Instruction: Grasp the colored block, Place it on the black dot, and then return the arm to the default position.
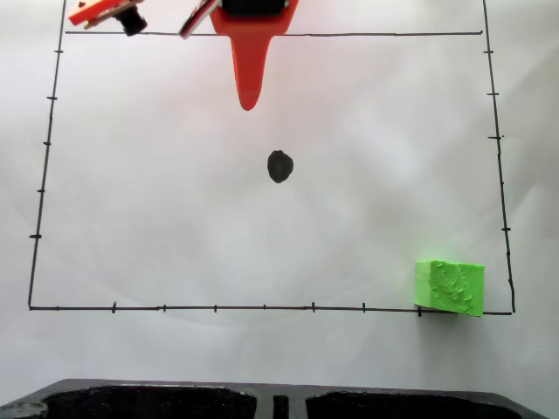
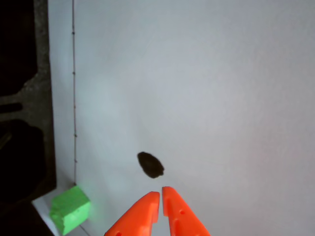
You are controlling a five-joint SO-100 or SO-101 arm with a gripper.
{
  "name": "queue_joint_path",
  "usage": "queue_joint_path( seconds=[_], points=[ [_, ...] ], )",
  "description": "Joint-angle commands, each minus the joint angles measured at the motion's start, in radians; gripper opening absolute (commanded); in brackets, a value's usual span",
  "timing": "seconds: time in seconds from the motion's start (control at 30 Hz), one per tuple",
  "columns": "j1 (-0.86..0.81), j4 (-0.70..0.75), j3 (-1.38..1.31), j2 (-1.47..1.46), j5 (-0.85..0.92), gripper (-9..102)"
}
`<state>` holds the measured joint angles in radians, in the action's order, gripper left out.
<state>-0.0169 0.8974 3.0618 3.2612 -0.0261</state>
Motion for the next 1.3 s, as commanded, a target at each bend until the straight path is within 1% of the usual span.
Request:
queue_joint_path(
  seconds=[0.0,1.27],
  points=[
    [0.009,-0.003,-0.020,0.008,0.011,0],
    [0.000,-0.003,-0.020,0.009,0.000,0]
  ],
)
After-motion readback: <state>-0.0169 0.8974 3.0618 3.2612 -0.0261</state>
